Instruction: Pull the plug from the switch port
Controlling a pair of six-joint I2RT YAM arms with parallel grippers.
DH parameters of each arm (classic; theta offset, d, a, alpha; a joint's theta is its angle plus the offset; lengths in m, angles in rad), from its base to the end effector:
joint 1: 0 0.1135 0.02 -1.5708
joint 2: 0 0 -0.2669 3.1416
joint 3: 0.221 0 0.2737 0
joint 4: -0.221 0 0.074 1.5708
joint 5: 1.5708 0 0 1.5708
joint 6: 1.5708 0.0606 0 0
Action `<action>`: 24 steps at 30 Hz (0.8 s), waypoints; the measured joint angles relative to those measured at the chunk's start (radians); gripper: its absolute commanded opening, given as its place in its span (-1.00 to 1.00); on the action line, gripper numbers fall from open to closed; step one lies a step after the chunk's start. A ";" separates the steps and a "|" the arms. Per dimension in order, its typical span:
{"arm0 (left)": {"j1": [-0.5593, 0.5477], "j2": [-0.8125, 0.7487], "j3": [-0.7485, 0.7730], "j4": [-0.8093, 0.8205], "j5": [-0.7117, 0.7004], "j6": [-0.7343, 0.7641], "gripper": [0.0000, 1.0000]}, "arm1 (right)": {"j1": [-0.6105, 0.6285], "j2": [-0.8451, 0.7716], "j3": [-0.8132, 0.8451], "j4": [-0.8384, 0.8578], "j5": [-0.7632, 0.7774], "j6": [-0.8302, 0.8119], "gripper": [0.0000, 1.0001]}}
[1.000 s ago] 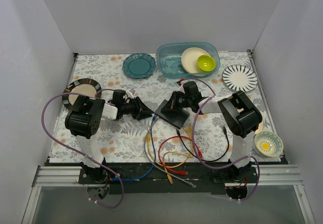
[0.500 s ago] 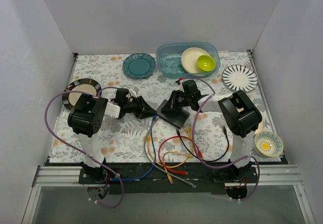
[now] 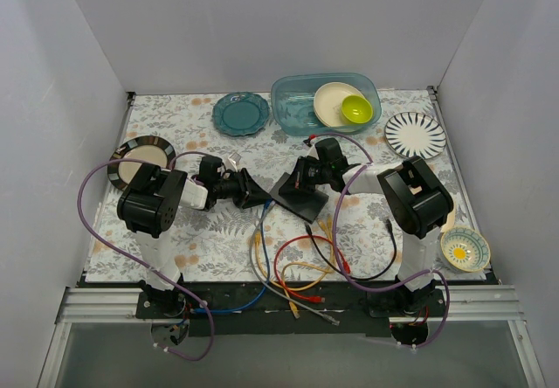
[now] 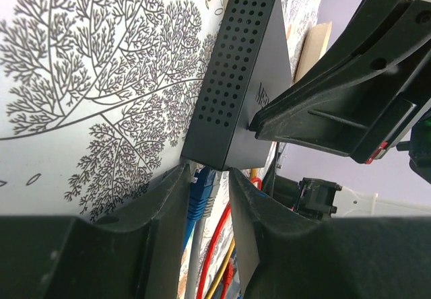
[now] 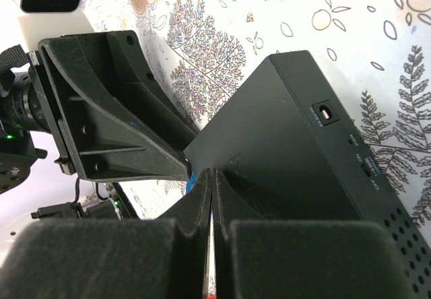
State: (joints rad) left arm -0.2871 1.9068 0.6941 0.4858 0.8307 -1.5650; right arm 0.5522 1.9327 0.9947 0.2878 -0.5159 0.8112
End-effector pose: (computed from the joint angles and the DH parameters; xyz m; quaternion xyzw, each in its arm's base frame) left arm 0.3169 -0.1402 0.0601 0.3651 -0.7686 0.5207 0.0690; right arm 0.3433 0.2466 0.1066 -0.0005 0.8737 0.4481 0.1895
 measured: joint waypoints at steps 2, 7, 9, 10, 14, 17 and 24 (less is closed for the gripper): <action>0.000 0.000 -0.002 0.001 0.001 0.006 -0.39 | 0.000 0.000 0.000 -0.001 0.000 0.000 -0.97; 0.000 0.000 -0.003 0.004 0.003 0.013 -0.46 | 0.000 0.001 0.004 -0.004 -0.001 -0.003 -0.97; 0.000 0.000 -0.005 0.005 0.005 0.014 -0.47 | 0.000 0.002 0.005 -0.005 -0.003 -0.003 -0.97; 0.000 0.000 -0.005 0.005 0.005 0.014 -0.46 | 0.000 0.002 0.005 -0.005 -0.004 -0.004 -0.97; 0.000 0.001 -0.005 0.005 0.009 0.021 -0.46 | 0.000 0.005 0.006 -0.005 -0.011 -0.003 -0.97; 0.000 0.001 -0.005 -0.002 0.012 0.030 -0.56 | 0.000 0.006 0.006 -0.005 -0.011 -0.003 -0.97; 0.003 0.010 0.005 -0.029 0.020 0.047 -0.83 | 0.000 0.007 0.008 -0.005 -0.014 -0.004 -0.97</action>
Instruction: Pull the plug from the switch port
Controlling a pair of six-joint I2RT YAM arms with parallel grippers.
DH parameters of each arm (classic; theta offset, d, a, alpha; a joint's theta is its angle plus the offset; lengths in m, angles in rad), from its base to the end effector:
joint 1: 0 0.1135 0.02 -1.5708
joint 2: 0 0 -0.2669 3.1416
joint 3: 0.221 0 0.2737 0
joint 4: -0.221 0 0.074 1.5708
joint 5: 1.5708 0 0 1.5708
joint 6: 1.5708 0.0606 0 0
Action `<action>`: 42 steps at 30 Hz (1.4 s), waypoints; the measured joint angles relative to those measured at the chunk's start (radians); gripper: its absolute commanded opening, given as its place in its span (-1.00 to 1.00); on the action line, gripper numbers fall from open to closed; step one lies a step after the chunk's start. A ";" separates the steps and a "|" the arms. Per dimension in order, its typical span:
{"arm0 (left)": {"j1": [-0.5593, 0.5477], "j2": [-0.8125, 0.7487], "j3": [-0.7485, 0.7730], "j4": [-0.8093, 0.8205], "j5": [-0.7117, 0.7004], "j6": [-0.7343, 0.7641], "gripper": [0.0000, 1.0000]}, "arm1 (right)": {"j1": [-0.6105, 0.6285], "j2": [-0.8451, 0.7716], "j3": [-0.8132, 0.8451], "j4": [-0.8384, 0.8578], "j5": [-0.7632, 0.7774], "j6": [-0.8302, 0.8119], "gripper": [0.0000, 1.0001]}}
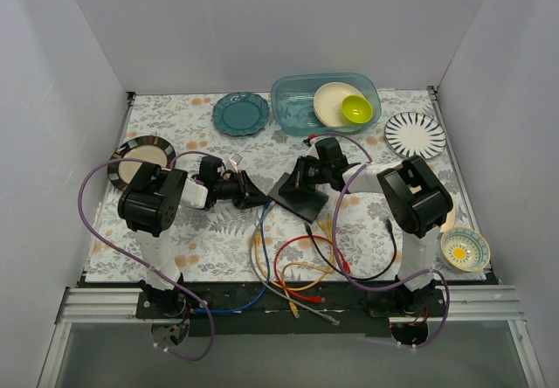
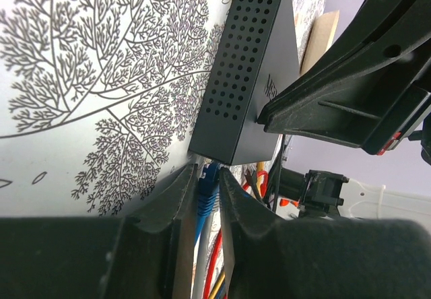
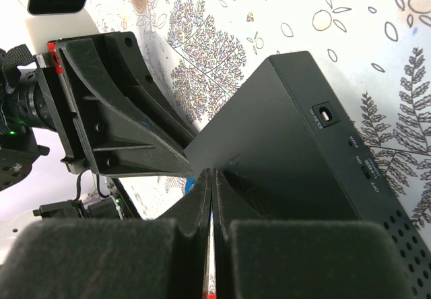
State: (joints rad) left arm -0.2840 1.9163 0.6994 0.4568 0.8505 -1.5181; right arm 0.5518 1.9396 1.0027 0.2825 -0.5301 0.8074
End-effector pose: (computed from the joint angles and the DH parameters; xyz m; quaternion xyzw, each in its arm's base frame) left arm 0.3154 -0.1395 0.0564 0.3517 -0.7769 0.5170 0.0742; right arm 0.3441 0.2478 0.1060 -0.0046 0.8732 0.4510 0.1844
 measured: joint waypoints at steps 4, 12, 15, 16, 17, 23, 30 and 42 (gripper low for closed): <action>0.001 0.006 0.007 -0.007 0.003 0.000 -1.00 | 0.000 0.000 0.003 -0.005 0.000 -0.001 -0.97; 0.002 -0.002 0.003 -0.018 0.002 0.002 -1.00 | 0.000 0.002 0.003 -0.006 -0.002 -0.003 -0.97; 0.000 -0.031 -0.019 -0.040 -0.010 0.005 -1.00 | 0.000 0.006 0.003 -0.004 -0.016 -0.003 -0.97; 0.000 -0.042 -0.030 -0.049 -0.011 0.006 -1.00 | 0.000 0.008 0.003 -0.003 -0.020 -0.003 -0.97; 0.000 -0.052 -0.040 -0.059 -0.011 0.005 -1.00 | 0.001 0.011 0.004 -0.002 -0.025 -0.003 -0.97; 0.011 -0.113 -0.092 -0.152 -0.012 0.012 -1.00 | -0.001 0.015 0.004 0.005 -0.037 -0.003 -0.97; 0.047 -0.190 -0.120 -0.286 -0.049 0.021 -1.00 | -0.002 0.019 0.005 0.007 -0.044 -0.003 -0.97; 0.277 -0.455 -0.101 -0.644 -0.441 -0.001 -0.23 | -0.002 0.013 0.003 0.006 -0.037 -0.021 -0.97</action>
State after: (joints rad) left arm -0.0067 1.4609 0.5987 -0.1867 0.4095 -1.5192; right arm 0.5503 1.9522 1.0054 0.2882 -0.5667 0.7868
